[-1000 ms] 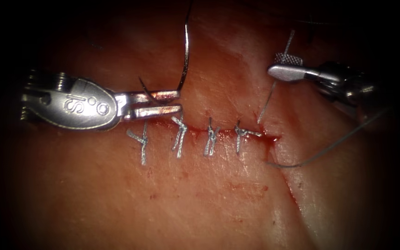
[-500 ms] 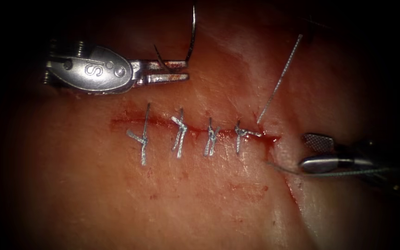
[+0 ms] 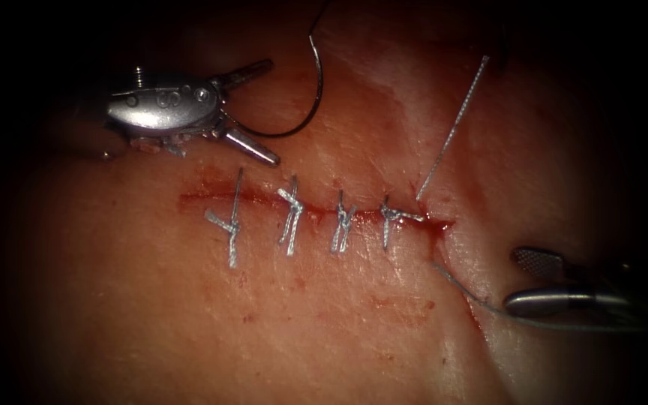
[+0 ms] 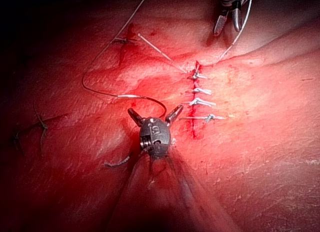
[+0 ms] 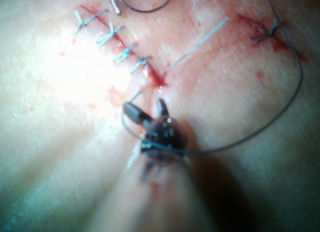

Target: Wound Closure

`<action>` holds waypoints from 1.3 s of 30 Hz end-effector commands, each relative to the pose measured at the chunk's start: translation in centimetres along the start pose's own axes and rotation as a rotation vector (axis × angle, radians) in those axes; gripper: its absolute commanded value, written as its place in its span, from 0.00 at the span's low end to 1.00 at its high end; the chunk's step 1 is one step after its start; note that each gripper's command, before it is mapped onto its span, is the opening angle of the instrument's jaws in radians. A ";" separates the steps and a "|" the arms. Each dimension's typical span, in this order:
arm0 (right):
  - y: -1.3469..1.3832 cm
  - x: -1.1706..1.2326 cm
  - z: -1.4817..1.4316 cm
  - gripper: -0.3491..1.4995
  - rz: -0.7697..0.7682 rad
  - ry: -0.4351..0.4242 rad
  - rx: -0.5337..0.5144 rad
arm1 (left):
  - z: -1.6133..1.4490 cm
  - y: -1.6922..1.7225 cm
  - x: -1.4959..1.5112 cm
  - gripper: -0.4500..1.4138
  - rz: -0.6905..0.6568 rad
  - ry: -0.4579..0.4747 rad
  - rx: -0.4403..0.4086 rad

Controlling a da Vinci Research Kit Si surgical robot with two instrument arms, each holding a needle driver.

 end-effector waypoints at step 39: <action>0.86 0.32 -0.34 0.91 -0.269 -0.037 -0.339 | 0.33 1.84 1.60 0.61 0.092 -0.161 -0.021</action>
